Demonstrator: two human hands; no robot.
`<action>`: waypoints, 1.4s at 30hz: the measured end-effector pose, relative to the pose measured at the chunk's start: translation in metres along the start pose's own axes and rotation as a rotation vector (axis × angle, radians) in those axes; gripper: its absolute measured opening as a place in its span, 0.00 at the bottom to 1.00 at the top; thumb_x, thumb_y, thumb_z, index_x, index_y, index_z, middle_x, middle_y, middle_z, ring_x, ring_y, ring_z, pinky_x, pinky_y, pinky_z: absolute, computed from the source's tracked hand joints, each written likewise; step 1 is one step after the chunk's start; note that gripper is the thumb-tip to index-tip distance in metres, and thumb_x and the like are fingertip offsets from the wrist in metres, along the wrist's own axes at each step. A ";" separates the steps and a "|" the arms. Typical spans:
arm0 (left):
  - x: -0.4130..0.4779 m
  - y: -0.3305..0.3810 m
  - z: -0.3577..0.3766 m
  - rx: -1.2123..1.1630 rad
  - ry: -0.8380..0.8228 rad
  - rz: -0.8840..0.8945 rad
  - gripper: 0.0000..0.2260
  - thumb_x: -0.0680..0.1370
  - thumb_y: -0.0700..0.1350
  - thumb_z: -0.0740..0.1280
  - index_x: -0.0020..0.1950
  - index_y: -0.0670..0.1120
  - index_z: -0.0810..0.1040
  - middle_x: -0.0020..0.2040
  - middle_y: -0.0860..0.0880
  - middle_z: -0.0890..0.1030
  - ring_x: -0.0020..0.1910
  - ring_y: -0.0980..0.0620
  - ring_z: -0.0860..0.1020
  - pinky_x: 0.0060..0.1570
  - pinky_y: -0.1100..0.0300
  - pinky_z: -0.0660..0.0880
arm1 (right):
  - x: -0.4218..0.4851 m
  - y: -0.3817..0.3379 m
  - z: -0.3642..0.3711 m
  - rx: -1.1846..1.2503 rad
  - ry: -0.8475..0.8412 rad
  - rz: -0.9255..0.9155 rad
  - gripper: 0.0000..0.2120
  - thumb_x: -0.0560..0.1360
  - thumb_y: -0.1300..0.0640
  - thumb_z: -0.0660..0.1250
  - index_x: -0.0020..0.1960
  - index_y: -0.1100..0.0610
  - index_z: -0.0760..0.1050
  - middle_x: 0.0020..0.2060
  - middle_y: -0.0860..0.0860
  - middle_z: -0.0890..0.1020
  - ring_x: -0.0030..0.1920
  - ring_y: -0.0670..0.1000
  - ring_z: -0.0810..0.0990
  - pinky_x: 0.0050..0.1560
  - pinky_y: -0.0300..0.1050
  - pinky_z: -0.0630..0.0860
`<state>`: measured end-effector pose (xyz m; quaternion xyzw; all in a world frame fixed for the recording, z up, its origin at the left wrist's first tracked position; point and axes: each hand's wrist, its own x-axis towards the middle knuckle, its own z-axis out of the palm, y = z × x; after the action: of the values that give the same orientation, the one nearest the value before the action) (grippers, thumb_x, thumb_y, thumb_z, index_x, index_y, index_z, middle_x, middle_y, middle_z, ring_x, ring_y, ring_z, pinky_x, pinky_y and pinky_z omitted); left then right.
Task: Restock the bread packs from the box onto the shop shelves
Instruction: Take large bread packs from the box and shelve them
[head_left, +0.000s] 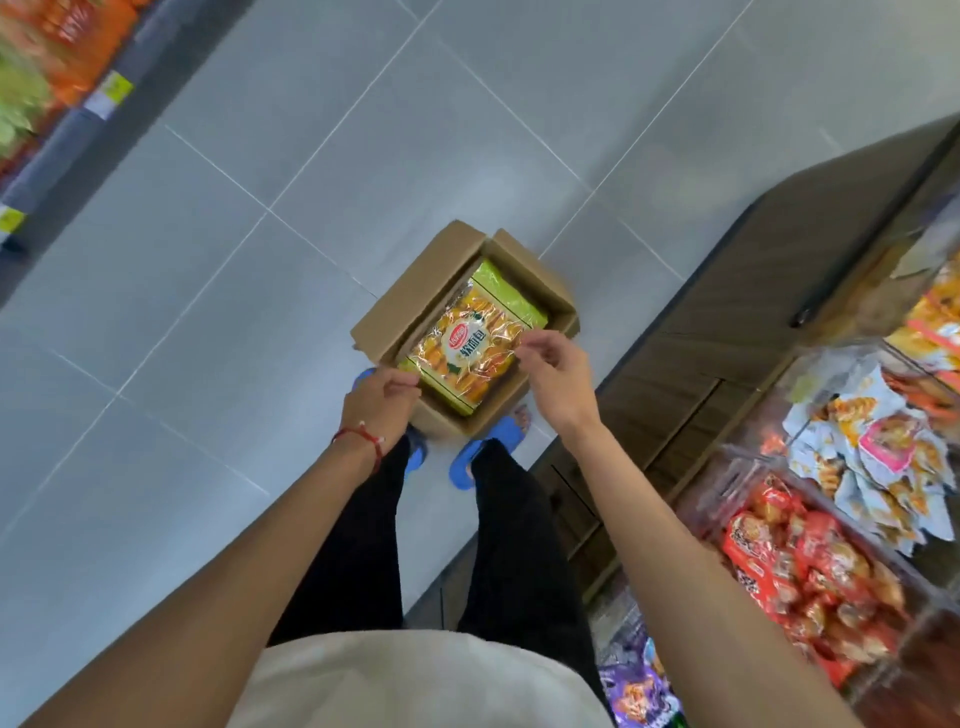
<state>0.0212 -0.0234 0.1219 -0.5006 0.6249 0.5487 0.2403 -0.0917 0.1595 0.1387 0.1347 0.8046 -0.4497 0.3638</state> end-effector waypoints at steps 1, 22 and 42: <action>0.010 -0.004 0.003 0.018 0.003 -0.020 0.07 0.76 0.40 0.65 0.46 0.51 0.81 0.52 0.47 0.84 0.54 0.45 0.81 0.63 0.50 0.75 | 0.013 0.008 0.005 0.005 -0.008 0.032 0.08 0.83 0.58 0.65 0.61 0.54 0.79 0.53 0.46 0.82 0.55 0.46 0.81 0.55 0.41 0.79; 0.312 -0.146 0.163 0.126 0.047 -0.492 0.11 0.77 0.47 0.65 0.56 0.43 0.73 0.61 0.44 0.78 0.58 0.41 0.76 0.53 0.56 0.72 | 0.366 0.196 0.049 -0.746 -0.183 -0.161 0.26 0.83 0.50 0.65 0.78 0.53 0.65 0.73 0.53 0.72 0.71 0.56 0.72 0.70 0.55 0.71; 0.386 -0.180 0.210 -0.640 0.459 -0.703 0.45 0.67 0.59 0.77 0.77 0.46 0.60 0.67 0.44 0.75 0.63 0.40 0.76 0.54 0.50 0.72 | 0.426 0.258 0.089 -0.723 -0.163 -0.070 0.32 0.84 0.39 0.59 0.83 0.51 0.58 0.81 0.54 0.64 0.80 0.59 0.62 0.79 0.59 0.61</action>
<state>-0.0189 0.0502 -0.3459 -0.8356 0.2569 0.4747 0.1021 -0.2079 0.1837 -0.3532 -0.0662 0.8839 -0.1579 0.4352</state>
